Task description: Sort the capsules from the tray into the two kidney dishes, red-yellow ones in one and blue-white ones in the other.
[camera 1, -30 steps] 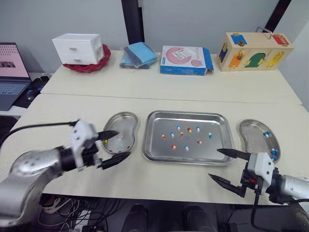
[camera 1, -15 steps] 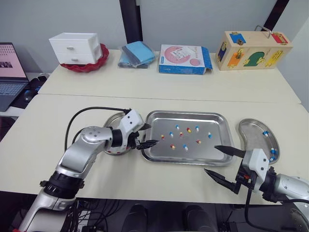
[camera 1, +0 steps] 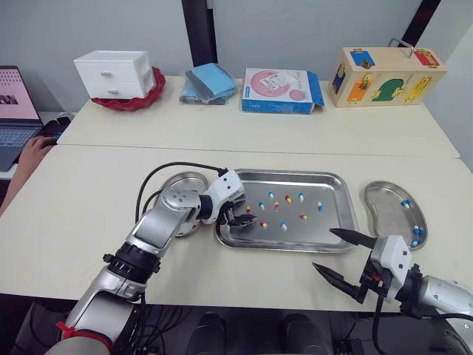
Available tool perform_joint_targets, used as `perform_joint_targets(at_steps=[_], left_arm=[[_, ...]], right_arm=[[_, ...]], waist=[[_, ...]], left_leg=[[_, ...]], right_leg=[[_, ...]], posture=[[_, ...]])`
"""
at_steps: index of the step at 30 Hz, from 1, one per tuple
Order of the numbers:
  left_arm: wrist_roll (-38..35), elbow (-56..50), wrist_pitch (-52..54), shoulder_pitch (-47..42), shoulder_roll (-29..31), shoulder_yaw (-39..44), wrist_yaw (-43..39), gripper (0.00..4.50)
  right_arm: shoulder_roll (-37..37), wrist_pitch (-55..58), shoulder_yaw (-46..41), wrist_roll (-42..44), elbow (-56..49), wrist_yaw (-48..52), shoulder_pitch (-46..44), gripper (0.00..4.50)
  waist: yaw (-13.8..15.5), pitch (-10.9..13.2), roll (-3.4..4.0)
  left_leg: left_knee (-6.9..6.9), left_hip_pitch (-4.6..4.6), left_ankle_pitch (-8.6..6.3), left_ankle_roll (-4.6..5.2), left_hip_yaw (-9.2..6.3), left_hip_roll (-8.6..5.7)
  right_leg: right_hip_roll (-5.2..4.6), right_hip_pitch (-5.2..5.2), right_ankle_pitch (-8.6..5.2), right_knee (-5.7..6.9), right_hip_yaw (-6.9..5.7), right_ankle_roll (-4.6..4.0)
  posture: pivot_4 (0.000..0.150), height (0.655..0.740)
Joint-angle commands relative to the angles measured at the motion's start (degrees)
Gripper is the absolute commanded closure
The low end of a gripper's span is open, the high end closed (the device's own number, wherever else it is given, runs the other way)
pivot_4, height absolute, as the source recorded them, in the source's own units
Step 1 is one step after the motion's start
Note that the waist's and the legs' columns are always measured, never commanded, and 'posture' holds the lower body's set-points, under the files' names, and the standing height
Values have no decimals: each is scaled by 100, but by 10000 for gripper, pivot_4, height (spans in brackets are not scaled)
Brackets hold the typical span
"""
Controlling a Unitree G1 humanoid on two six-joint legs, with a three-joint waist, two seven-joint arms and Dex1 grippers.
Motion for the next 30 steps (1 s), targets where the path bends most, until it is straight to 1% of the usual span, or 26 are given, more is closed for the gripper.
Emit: perform_joint_targets(at_steps=[1, 3, 6, 7, 13, 15, 22, 30], left_arm=[[145, 52, -160, -122, -29, -79, -142, 8708], [211, 131, -203, -135, -58, -128, -208, 8708], [306, 197, -154, -157, -101, -180, -266, 14811], [331, 207, -142, -151, -107, -194, -286, 17508], [467, 270, -157, -117, -126, -245, -380, 38658], [459, 283, -174, -127, -151, -200, -371, 44635], [320, 161, -109, -225, -185, 72, -355, 44885], [-38, -280, 344, -432, -83, 586, -380, 44885]], right_arm=[[56, -208, -40, 8, -164, -32, 65, 0], [89, -270, -30, -17, -115, -18, 92, 0], [130, -343, 1, -52, -70, -6, 127, 0], [140, -363, 13, -64, -57, -8, 134, 0], [184, -404, 26, -80, -33, -39, 141, 0], [191, -411, 26, -84, -24, -44, 138, 0], [191, -433, 28, -107, 12, -49, 130, 0], [179, -465, 38, -99, 106, -34, 63, 0]], waist=[[4, 0, 0], [5, 0, 0], [7, -1, 1], [7, -1, 1], [9, -5, 6], [8, -5, 7], [3, -5, 7], [4, -4, 5]], left_leg=[[0, 0, 0, 0, 0, 0], [0, 0, 0, 0, 0, 0], [1, 2, 0, -1, 0, -1], [1, 2, 0, 0, 0, -1], [1, 4, 0, 0, 0, -1], [1, 6, 0, 0, -1, -1], [2, 6, 0, 0, -1, -1], [2, 0, 0, 0, -2, -1]], right_leg=[[0, 0, 0, 0, 0, 0], [0, 0, 0, 0, -1, 0], [0, 3, 0, 0, -1, 0], [0, 3, 0, 0, -1, 0], [0, 5, 0, 0, -1, 0], [0, 7, 0, 1, 0, 0], [0, 7, 0, 2, 0, 0], [0, 3, 0, 1, -2, 0]], posture=[[1500, 7337], [1500, 7337], [1500, 7337], [1500, 7337], [1500, 7337], [1500, 7337], [1500, 7337], [1500, 7337]])
